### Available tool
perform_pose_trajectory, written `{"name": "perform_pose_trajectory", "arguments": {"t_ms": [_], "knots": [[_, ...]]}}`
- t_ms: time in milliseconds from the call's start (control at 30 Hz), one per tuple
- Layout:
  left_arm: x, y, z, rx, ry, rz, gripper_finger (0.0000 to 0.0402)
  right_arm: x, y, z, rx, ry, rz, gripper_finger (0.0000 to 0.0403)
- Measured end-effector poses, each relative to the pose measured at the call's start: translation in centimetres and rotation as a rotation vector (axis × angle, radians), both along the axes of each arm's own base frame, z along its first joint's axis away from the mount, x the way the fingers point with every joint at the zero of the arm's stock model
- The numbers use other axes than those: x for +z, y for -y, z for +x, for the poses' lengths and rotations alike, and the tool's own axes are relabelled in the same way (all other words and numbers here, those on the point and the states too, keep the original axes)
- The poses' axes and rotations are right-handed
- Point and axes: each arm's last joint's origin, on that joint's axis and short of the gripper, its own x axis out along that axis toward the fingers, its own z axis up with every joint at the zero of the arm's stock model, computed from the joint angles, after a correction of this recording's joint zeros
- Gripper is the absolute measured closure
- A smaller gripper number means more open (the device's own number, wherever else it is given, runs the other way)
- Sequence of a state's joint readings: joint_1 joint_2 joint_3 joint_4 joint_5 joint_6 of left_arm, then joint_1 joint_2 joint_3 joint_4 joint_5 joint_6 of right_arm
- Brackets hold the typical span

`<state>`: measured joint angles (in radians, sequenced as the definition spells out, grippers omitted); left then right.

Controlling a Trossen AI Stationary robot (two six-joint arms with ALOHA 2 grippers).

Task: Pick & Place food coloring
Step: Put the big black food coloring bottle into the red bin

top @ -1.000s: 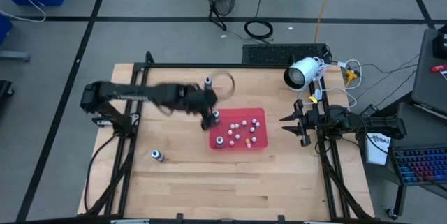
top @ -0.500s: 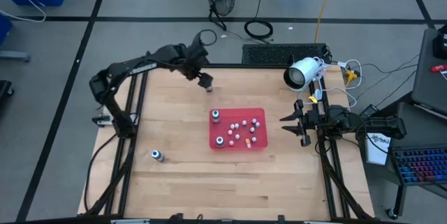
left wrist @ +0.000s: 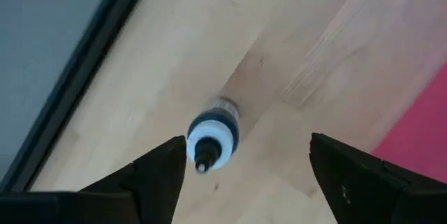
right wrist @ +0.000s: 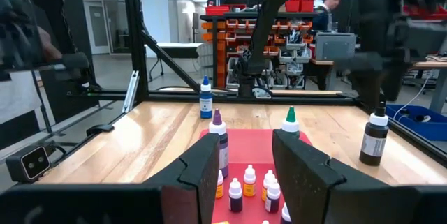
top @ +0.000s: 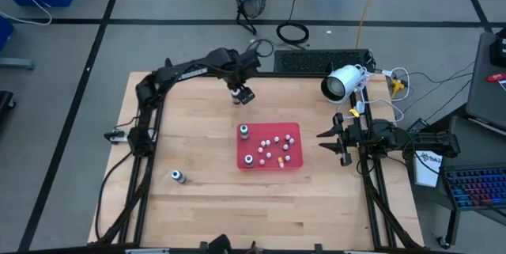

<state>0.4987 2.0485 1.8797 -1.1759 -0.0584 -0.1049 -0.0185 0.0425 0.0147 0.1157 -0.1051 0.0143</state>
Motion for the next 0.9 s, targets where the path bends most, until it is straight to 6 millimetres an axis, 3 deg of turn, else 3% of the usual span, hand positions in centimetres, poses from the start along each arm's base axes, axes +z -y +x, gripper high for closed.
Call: {"name": "perform_pose_trajectory", "arguments": {"t_ms": [200, 533, 900], "knots": [[-2.1, -0.9, 0.5, -0.023, -0.051, -0.014, 0.0105, 0.0, 0.0, 0.0, 0.0, -0.001, 0.0, 0.0277], [-2.3, -2.3, -0.4, 0.048, -0.086, 0.023, 0.0105, 0.0, 0.0, 0.0, 0.0, -0.001, 0.0, 0.0277], [-5.9, -2.2, -1.1, 0.052, -0.107, -0.037, 0.0105, 0.0, 0.0, 0.0, 0.0, 0.0, 0.0, 0.0277]]}}
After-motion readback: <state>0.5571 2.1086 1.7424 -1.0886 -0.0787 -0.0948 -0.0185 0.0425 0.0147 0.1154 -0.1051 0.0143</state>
